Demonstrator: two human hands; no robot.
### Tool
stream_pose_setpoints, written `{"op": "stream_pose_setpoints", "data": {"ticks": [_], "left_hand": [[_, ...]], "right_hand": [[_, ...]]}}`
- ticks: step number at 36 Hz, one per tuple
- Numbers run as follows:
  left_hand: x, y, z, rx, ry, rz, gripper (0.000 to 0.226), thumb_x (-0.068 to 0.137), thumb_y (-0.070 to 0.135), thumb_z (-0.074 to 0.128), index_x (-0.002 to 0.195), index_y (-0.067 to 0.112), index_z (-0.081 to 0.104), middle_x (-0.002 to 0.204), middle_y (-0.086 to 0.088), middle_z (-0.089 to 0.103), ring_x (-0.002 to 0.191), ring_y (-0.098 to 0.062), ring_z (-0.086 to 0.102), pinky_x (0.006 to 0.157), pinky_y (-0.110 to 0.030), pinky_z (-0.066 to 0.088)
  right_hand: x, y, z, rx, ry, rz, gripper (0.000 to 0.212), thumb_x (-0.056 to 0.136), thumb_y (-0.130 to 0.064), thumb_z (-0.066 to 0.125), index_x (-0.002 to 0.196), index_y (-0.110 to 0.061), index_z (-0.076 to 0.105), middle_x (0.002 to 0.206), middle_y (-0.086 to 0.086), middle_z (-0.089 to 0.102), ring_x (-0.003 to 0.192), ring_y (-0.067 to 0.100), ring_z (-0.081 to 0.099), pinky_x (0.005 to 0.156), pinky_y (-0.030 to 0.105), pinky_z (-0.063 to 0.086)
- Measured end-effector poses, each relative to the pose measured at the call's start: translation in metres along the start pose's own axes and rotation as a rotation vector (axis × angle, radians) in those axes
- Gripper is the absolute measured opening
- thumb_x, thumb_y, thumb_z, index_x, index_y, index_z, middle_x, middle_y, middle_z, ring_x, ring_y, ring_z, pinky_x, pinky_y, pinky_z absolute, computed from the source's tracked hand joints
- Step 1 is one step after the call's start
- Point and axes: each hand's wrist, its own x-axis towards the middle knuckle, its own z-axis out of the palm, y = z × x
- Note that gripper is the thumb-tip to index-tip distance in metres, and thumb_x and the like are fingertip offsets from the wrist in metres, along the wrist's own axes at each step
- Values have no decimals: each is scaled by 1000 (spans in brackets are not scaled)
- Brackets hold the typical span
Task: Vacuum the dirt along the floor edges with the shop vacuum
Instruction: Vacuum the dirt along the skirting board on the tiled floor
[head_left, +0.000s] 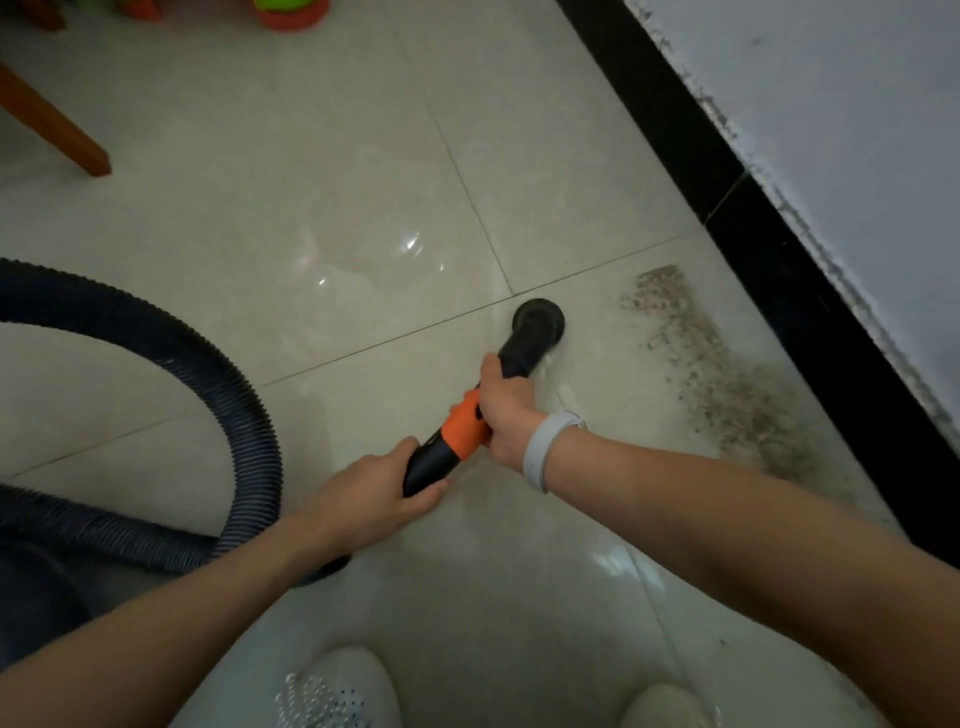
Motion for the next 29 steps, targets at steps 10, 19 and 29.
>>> {"op": "stream_pose_setpoints", "data": {"ticks": [10, 19, 29], "left_hand": [[14, 12, -9, 246, -246, 247, 26, 89, 59, 50, 91, 36, 41, 72, 6, 57, 61, -7, 54, 60, -26, 43], [53, 32, -26, 120, 163, 111, 41, 84, 62, 53, 87, 22, 47, 64, 0, 55, 60, -18, 55, 52, -30, 35], [62, 53, -23, 46, 130, 155, 36, 86, 59, 54, 81, 24, 47, 64, 0, 56, 57, -16, 55, 53, -30, 37]], "right_hand": [[-5, 39, -67, 224, 69, 175, 49, 96, -48, 46, 122, -7, 45, 116, 18, 61, 106, 36, 63, 92, 52, 52], [6, -60, -50, 46, 19, 22, 49, 99, -43, 43, 131, -5, 43, 118, 17, 57, 110, 34, 58, 93, 50, 51], [20, -69, -57, -50, 146, 18, 44, 98, -46, 41, 109, -5, 50, 109, 18, 60, 102, 34, 60, 94, 49, 51]]}}
